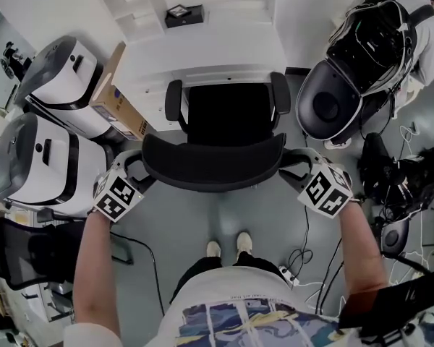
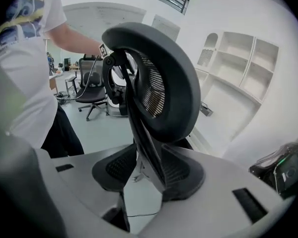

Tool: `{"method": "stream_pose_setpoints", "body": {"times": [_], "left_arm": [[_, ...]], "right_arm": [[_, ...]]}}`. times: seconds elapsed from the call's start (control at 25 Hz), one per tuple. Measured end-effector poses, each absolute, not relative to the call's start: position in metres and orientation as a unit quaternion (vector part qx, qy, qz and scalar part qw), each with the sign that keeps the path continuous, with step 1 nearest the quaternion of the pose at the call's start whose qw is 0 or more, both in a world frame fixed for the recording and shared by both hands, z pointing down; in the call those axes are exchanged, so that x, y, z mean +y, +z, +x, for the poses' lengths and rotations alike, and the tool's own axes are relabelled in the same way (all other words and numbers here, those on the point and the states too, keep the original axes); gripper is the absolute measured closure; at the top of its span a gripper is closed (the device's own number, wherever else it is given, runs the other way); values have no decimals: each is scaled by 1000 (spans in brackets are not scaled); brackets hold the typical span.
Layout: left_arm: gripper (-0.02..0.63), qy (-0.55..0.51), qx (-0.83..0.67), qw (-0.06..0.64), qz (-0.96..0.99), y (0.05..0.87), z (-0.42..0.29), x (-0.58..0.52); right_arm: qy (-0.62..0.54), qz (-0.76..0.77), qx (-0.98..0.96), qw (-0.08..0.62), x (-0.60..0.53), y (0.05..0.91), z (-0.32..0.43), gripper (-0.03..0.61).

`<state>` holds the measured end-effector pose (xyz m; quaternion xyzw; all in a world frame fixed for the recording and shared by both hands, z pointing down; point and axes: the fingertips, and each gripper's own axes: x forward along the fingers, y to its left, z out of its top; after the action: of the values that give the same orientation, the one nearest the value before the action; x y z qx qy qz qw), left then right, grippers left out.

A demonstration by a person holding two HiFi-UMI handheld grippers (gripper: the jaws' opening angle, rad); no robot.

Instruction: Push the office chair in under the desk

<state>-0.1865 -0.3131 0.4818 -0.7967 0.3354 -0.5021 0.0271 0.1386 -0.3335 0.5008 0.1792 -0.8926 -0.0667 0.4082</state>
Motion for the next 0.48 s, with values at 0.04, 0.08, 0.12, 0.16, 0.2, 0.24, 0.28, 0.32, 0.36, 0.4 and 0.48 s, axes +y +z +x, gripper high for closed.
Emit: {"method": "stream_pose_setpoints", "body": {"times": [0.04, 0.08, 0.12, 0.16, 0.2, 0.24, 0.28, 0.32, 0.36, 0.4, 0.48], "left_arm": [[353, -500, 340, 26, -796, 479, -186, -312], [353, -499, 345, 24, -794, 477, -187, -310], [354, -497, 351, 23, -793, 475, -188, -307], [355, -494, 356, 21, -793, 474, -188, -304], [361, -489, 364, 19, -793, 472, -189, -301], [381, -481, 372, 16, -794, 470, -188, -298], [415, -470, 380, 12, -797, 467, -187, -294], [453, -457, 386, 8, -801, 464, -185, -291], [482, -445, 392, 5, -805, 461, -182, -288], [505, -436, 396, 2, -808, 459, -179, -285], [546, -421, 402, -1, -813, 457, -173, -279]], "right_arm": [[-65, 185, -895, 400, -334, 497, 140, 424], [-62, 191, -898, 391, -334, 495, 141, 457], [-57, 196, -900, 384, -333, 493, 141, 474], [-52, 199, -902, 380, -331, 492, 140, 491], [-47, 203, -902, 378, -328, 491, 140, 514], [-41, 205, -903, 376, -324, 490, 141, 522], [-34, 207, -904, 373, -319, 489, 141, 536], [-27, 208, -905, 370, -315, 488, 141, 541], [-20, 208, -906, 367, -311, 487, 141, 543], [-12, 211, -907, 364, -307, 486, 141, 545], [5, 221, -906, 360, -301, 488, 144, 548]]}}
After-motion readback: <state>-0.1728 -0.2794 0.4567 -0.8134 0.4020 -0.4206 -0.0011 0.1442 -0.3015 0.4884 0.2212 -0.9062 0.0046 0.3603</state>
